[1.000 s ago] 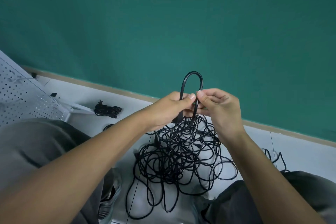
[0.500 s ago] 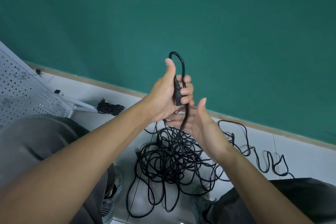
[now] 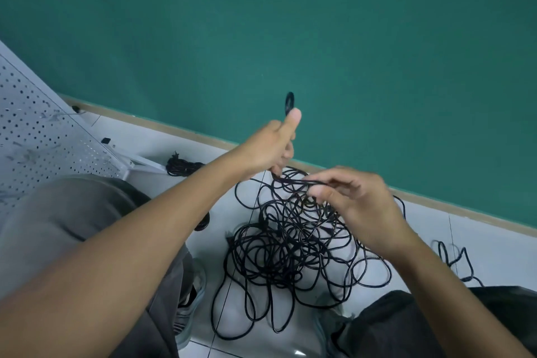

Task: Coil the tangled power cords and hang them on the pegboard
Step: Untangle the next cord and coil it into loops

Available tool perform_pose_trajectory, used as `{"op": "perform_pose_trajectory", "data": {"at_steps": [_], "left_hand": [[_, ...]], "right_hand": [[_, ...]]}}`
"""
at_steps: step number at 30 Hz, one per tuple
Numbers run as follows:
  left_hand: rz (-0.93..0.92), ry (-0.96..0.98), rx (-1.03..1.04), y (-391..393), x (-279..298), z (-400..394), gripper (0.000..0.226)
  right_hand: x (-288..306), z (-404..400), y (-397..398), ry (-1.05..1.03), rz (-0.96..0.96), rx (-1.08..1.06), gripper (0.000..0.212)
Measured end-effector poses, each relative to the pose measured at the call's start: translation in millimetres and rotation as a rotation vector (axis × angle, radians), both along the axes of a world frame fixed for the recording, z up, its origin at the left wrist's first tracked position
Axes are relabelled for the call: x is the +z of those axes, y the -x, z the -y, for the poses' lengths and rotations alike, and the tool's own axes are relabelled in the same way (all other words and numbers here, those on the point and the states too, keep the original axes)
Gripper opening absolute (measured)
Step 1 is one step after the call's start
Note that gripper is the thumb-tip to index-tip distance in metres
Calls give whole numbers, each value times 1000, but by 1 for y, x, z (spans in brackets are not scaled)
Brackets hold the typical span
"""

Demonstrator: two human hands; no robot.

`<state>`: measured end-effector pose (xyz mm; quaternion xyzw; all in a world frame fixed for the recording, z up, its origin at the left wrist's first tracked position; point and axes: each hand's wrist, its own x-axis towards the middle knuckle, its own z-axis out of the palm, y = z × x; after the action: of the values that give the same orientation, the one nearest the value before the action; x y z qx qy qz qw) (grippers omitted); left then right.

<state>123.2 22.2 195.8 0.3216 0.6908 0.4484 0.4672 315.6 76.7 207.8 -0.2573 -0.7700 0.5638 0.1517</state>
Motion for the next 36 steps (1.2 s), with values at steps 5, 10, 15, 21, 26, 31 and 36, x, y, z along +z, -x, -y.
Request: {"op": "perform_pose_trajectory", "data": {"at_steps": [5, 10, 15, 21, 26, 31, 36], "left_hand": [[111, 4, -289, -23, 3, 6, 72], [300, -63, -485, -20, 2, 10, 34], [427, -74, -386, -8, 2, 9, 11], [357, -156, -170, 1, 5, 4, 35], [15, -46, -232, -12, -10, 3, 47], [-143, -77, -340, -30, -18, 4, 49], [-110, -132, -401, -42, -14, 4, 35]], "right_hand": [[-2, -12, 0, -18, -23, -274, 23], [-16, -18, 4, -56, 27, -324, 21], [-24, -28, -1, 26, -26, -147, 15], [-33, -37, -9, -179, 252, -196, 14], [-20, -38, 0, 231, -56, -470, 12], [-10, -30, 12, 436, -183, -549, 6], [-13, -34, 14, 252, -100, -588, 12]]}}
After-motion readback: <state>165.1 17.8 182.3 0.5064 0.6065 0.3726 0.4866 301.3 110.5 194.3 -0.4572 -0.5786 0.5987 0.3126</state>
